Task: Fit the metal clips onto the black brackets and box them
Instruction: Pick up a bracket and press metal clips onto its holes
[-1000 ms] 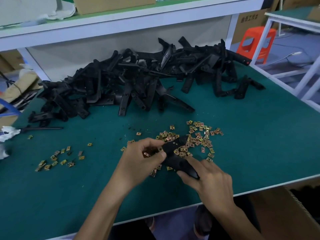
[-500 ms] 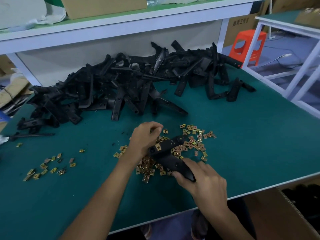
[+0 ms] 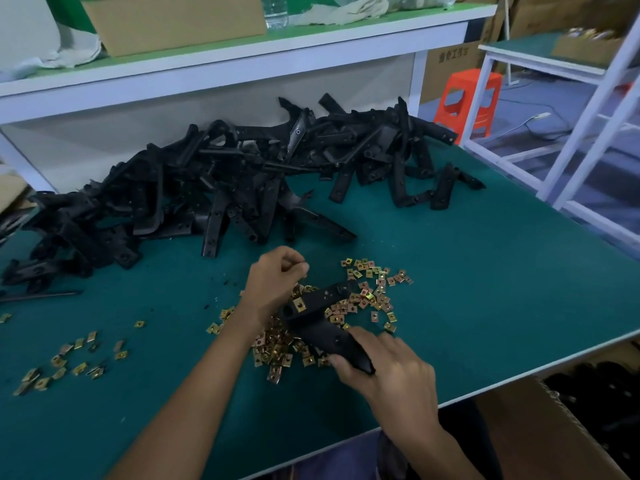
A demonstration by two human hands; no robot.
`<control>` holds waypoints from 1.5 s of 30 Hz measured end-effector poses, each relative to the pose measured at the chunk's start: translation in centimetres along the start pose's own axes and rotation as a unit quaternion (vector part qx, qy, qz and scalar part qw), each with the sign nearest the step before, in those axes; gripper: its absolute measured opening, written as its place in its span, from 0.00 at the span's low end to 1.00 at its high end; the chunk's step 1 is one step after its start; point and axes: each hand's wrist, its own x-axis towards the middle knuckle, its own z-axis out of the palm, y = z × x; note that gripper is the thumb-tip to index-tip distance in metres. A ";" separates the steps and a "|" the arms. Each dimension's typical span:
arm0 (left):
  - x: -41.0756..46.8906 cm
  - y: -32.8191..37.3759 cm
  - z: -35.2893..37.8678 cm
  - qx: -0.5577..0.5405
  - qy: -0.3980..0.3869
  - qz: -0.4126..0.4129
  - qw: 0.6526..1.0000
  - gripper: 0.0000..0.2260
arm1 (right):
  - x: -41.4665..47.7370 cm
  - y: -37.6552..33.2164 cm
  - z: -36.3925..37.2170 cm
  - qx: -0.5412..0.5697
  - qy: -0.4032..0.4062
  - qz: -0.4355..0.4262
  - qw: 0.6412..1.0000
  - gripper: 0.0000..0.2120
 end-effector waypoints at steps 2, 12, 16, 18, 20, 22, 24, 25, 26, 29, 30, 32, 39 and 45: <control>-0.3 -0.2 -0.9 -0.046 0.005 -0.021 0.999 0.03 | -0.1 0.0 0.0 0.001 -0.006 0.001 1.000 0.22; -3.6 0.9 -3.5 -0.306 -0.008 -0.055 0.950 0.05 | -0.1 -0.1 0.2 0.006 0.004 -0.005 1.000 0.22; -5.4 2.1 -3.6 -0.354 -0.040 -0.048 0.933 0.05 | -0.1 -0.1 0.3 0.006 0.007 -0.014 1.000 0.22; -6.0 2.3 -3.7 -0.321 -0.045 -0.036 0.945 0.05 | -0.1 -0.1 0.3 0.006 0.008 -0.016 1.000 0.22; -6.6 2.4 -3.8 -0.274 -0.051 -0.028 0.960 0.05 | -0.2 -0.1 0.3 0.008 0.005 -0.017 1.000 0.22; -7.2 2.4 -3.6 -0.252 -0.062 -0.021 0.966 0.06 | -0.2 -0.1 0.3 0.004 0.003 -0.018 1.000 0.21; -7.6 2.5 -3.5 -0.254 -0.075 -0.019 0.964 0.07 | -0.2 -0.1 0.3 0.001 0.000 -0.021 1.000 0.21; -7.7 2.6 -3.5 -0.256 -0.078 -0.022 0.963 0.07 | -0.2 -0.1 0.3 -0.001 -0.003 -0.022 1.000 0.21; -7.9 2.7 -3.4 -0.257 -0.078 -0.025 0.963 0.07 | -0.2 0.0 0.4 -0.002 -0.005 -0.025 1.000 0.21; -8.2 3.0 -3.3 -0.255 -0.075 -0.040 0.963 0.05 | -0.3 0.0 0.4 -0.004 -0.012 -0.029 1.000 0.21; -8.2 3.0 -3.3 -0.254 -0.074 -0.044 0.963 0.05 | -0.3 0.0 0.4 -0.005 -0.013 -0.028 0.999 0.21; -8.3 2.9 -3.3 -0.252 -0.069 -0.052 0.964 0.04 | -0.3 0.0 0.5 -0.010 -0.013 -0.027 0.999 0.22; -8.7 2.6 -2.8 -0.228 -0.056 -0.054 0.971 0.02 | -0.3 -0.1 0.4 -0.018 -0.028 -0.038 0.999 0.22; -9.7 2.5 -2.5 -0.205 -0.087 -0.016 0.975 0.07 | -0.2 -0.1 0.3 -0.020 -0.038 -0.031 0.999 0.22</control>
